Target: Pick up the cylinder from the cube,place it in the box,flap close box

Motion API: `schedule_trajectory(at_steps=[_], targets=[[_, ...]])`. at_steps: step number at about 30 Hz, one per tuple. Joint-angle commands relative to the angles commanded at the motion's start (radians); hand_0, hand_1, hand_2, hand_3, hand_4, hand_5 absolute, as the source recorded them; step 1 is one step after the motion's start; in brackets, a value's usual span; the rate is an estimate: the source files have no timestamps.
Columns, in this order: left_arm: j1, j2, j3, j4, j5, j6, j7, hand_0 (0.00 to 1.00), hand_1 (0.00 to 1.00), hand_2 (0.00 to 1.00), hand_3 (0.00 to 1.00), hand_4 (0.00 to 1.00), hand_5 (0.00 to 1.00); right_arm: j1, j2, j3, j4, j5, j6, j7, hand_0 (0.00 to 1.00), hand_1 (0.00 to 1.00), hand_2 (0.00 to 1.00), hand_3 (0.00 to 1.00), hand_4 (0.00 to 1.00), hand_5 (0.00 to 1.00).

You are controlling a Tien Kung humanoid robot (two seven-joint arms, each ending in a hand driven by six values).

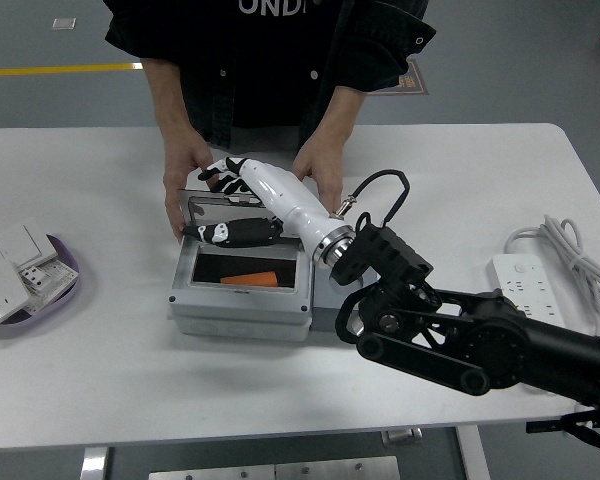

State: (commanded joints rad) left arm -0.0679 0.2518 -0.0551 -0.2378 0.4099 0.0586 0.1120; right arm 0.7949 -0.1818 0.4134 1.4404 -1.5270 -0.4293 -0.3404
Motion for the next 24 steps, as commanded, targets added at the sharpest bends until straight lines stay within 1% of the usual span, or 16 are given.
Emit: schedule_trajectory(at_steps=[5,7,9,13,19,24], targets=[[-0.002,0.003,0.002,0.0,0.0,0.0,0.0,0.597,0.62,0.608,0.628,0.694,0.215,0.052,-0.006,-0.015,-0.098,0.055,-0.003,0.013,0.698,0.622,0.654,0.714,0.963,0.488],[-0.002,0.003,0.0,0.0,0.001,-0.001,0.0,0.597,0.62,0.608,0.628,0.694,0.215,0.059,-0.01,-0.022,-0.121,0.067,-0.003,0.014,0.698,0.622,0.654,0.714,0.963,0.488],[-0.001,0.002,0.0,0.0,0.0,0.0,0.0,0.597,0.62,0.608,0.627,0.692,0.213,0.057,-0.017,-0.031,-0.121,0.069,-0.003,0.011,0.699,0.621,0.654,0.712,0.958,0.483],[0.002,-0.002,0.0,0.001,-0.004,0.001,0.002,0.597,0.62,0.608,0.627,0.692,0.213,0.043,-0.03,-0.055,-0.079,0.054,0.0,0.001,0.699,0.621,0.654,0.712,0.958,0.483],[0.0,-0.006,-0.008,0.002,0.0,0.001,0.002,0.597,0.62,0.607,0.626,0.69,0.21,0.011,-0.053,-0.091,0.02,0.025,0.003,-0.01,0.699,0.62,0.651,0.709,0.952,0.478],[0.001,-0.009,-0.007,0.002,-0.001,0.002,0.002,0.597,0.62,0.607,0.626,0.69,0.21,-0.022,-0.078,-0.107,0.101,0.034,0.0,0.001,0.699,0.617,0.649,0.71,0.951,0.479]])
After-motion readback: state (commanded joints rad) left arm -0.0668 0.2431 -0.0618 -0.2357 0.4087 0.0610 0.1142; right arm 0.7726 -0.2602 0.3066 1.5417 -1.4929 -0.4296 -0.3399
